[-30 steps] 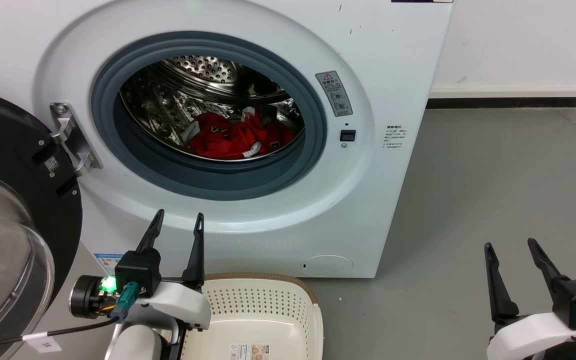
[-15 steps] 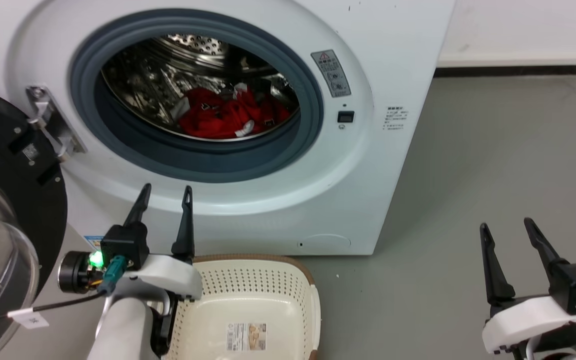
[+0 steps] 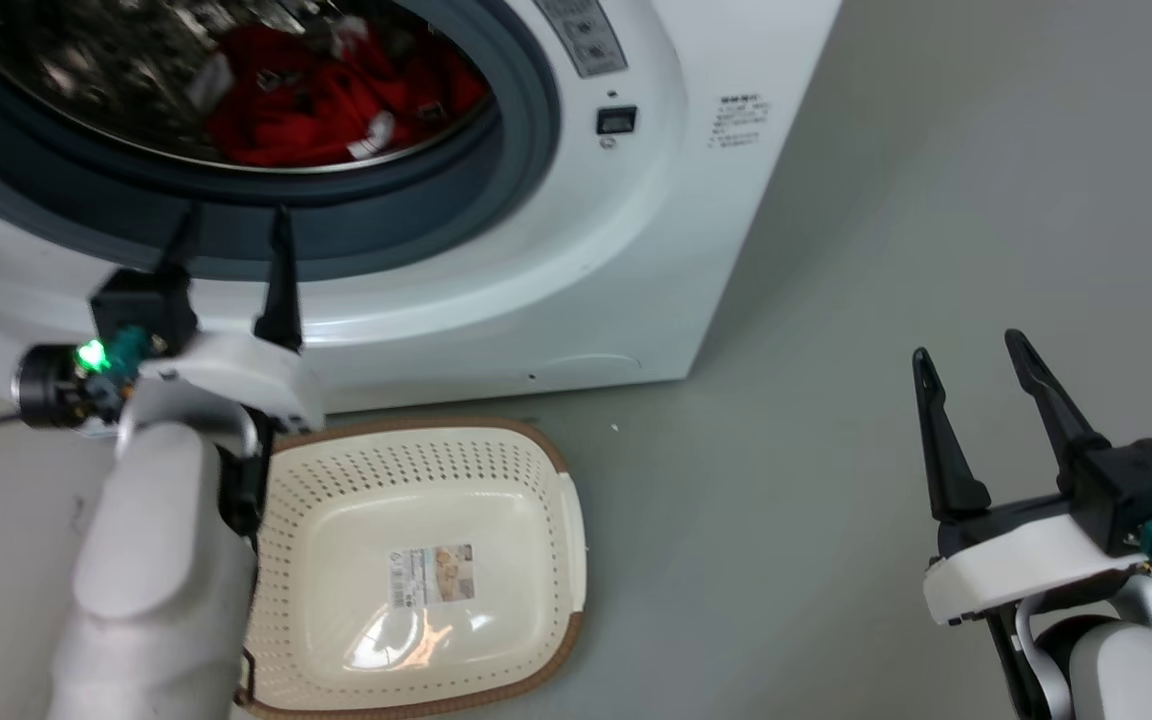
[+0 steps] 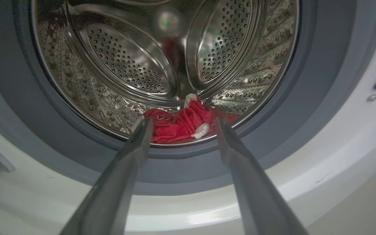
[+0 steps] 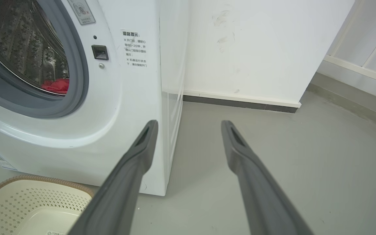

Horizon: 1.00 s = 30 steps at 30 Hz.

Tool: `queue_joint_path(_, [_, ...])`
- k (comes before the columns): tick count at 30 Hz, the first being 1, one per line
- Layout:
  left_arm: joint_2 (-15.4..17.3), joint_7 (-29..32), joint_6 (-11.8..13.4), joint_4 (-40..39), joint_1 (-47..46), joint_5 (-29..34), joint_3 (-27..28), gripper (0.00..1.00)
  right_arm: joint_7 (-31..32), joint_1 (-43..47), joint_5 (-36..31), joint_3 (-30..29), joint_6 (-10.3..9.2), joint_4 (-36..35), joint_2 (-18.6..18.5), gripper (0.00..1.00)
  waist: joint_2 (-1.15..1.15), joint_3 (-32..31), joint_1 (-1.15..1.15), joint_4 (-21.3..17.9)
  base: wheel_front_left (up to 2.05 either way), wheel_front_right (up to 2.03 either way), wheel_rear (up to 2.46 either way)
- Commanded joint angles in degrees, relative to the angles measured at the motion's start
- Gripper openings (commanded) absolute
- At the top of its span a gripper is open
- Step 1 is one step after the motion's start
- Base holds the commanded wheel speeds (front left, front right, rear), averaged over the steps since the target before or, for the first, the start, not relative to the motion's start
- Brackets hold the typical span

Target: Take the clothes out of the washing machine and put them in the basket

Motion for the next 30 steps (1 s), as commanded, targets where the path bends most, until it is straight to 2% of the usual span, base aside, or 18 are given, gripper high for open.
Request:
queue_joint_path(1, [0.93,0.21,-0.26,1.50,-2.50,-0.23,0.25,1.00,-0.52,-1.41,0.61,0.25,-0.04,0.49,0.13,1.00,0.00,3.83,-0.01,-3.46,0.00,0.00,0.00])
queue_joint_path(9, [4.81,4.09,-2.19,11.56,-15.58,-2.03,0.71,1.00,-2.06,-5.05,2.46,3.98,-0.04,3.88,0.16,1.00,0.00,10.04,-0.01,-7.79,0.00,0.00,0.00])
queue_joint_path(17, [9.88,8.52,-2.58,21.02,-29.06,-2.11,0.85,1.00,-5.23,-8.54,4.59,8.12,-0.04,7.97,0.15,1.00,0.00,15.09,-0.01,-12.06,0.00,0.00,0.00])
queue_joint_path(24, [13.28,14.95,-3.43,27.35,-40.61,-2.23,-0.33,1.00,-7.64,-10.40,6.77,11.07,-0.04,10.36,0.18,1.00,0.00,19.53,-0.01,-15.40,0.00,0.00,0.00])
queue_joint_path(30, [17.80,21.79,-3.69,32.12,-47.40,-1.34,-1.65,1.00,-9.20,-11.55,7.75,13.97,-0.05,12.03,0.16,1.00,0.00,22.44,-0.01,-19.13,0.00,0.00,0.00])
